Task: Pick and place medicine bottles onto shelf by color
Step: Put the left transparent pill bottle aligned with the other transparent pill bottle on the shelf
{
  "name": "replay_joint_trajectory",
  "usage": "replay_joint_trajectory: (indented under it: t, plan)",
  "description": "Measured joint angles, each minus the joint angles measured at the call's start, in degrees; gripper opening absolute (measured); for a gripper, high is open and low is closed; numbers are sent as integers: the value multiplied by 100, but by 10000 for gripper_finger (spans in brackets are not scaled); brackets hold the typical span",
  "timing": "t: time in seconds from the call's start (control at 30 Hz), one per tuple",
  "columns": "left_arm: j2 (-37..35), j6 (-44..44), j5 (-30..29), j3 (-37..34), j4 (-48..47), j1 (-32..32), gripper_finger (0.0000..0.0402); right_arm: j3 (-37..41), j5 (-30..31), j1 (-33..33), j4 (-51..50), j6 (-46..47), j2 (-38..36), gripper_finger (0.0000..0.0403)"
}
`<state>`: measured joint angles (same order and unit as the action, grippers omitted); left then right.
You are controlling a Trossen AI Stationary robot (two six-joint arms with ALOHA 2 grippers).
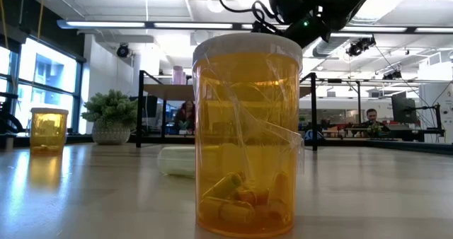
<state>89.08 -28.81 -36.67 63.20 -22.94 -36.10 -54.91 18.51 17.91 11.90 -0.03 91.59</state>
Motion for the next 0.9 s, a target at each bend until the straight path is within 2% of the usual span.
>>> replay_joint_trajectory:
  t: [0.3,0.63,0.73,0.9]
  plan:
    - [0,2,0,0,-2,0,227,-11,-53,-52,-115,141,-336,200]
    - [0,-1,2,0,0,0,227,-21,-95,-197,-831,366,-948,200]
    - [0,0,2,0,2,0,227,-21,-369,-301,-873,598,-1027,200]
    - [0,-1,1,0,2,0,227,-25,-1182,-576,-701,1186,-956,200]
